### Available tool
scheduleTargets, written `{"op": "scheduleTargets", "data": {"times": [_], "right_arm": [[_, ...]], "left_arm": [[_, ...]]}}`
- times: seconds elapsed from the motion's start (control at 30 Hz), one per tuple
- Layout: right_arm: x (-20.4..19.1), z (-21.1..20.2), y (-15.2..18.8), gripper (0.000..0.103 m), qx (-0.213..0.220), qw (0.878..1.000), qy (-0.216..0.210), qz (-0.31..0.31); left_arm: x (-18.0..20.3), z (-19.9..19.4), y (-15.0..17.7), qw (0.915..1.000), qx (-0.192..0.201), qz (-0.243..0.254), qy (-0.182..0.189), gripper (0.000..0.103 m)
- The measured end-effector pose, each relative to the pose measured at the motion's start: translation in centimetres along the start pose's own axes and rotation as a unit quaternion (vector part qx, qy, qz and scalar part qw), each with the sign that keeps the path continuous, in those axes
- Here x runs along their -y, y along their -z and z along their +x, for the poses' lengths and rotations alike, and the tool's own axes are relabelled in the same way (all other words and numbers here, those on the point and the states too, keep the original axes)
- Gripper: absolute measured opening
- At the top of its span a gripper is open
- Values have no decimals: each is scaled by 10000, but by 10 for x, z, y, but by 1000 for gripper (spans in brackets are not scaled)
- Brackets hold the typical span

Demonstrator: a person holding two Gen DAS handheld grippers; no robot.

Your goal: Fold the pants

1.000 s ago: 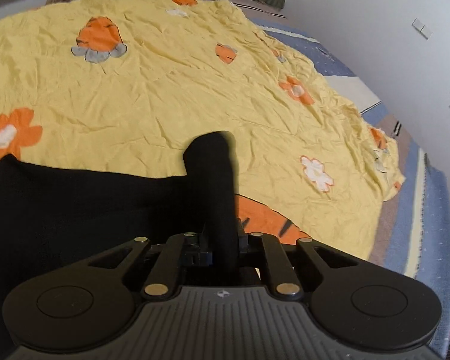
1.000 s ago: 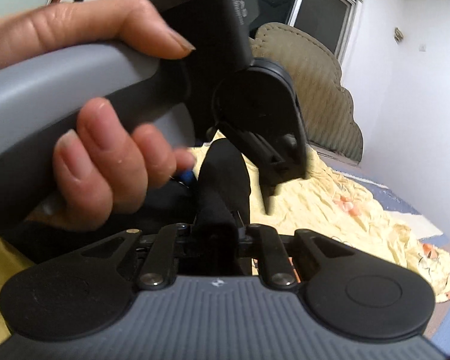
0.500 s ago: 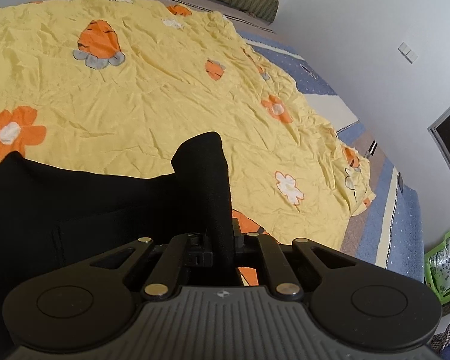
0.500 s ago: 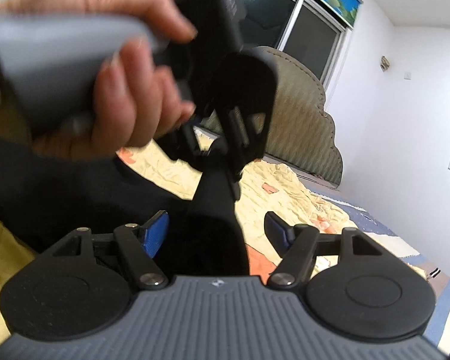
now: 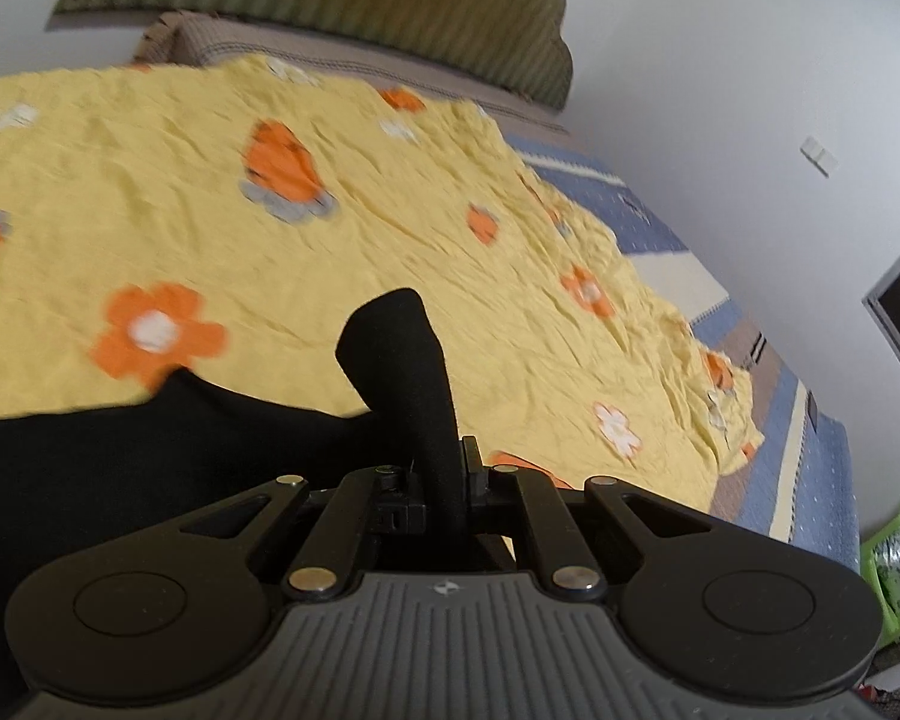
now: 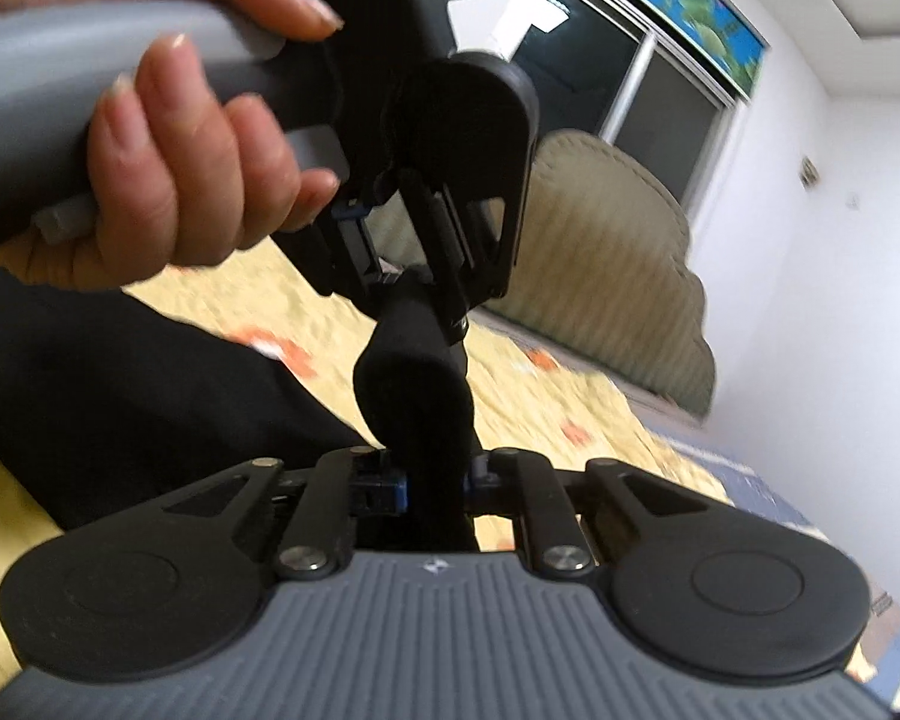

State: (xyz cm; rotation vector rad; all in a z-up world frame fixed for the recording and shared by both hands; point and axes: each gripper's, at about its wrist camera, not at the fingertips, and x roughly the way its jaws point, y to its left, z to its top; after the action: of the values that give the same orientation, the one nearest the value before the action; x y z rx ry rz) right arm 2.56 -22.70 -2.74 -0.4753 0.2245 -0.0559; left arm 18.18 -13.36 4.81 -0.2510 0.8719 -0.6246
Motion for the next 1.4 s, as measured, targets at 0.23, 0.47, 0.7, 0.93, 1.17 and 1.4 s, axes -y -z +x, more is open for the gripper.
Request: {"op": "scheduleTargets", "data": {"times": [0.23, 0.47, 0.7, 0.93, 1.17, 1.4], "right_arm": [[-37, 4, -42, 12, 601, 9963, -507, -341], [-101, 6, -74, 12, 991, 9851, -1139, -820], [-168, 8, -92, 12, 1032, 9696, -1854, -1216], [-220, 11, -92, 12, 936, 9571, -2265, -1544], [-230, 16, -101, 12, 813, 9501, -2481, -1708], [-238, 17, -94, 12, 682, 9445, -2616, -1865]], "left_arm": [[-63, -62, -9, 9981, 532, -149, -283, 7], [-139, -106, -2, 9927, 808, -579, -677, 7], [-210, -129, 21, 9850, 873, -1154, -942, 7], [-251, -125, 37, 9801, 779, -1450, -1110, 7], [-260, -121, 47, 9796, 799, -1434, -1156, 7], [-272, -119, 56, 9792, 802, -1541, -1045, 10]]}}
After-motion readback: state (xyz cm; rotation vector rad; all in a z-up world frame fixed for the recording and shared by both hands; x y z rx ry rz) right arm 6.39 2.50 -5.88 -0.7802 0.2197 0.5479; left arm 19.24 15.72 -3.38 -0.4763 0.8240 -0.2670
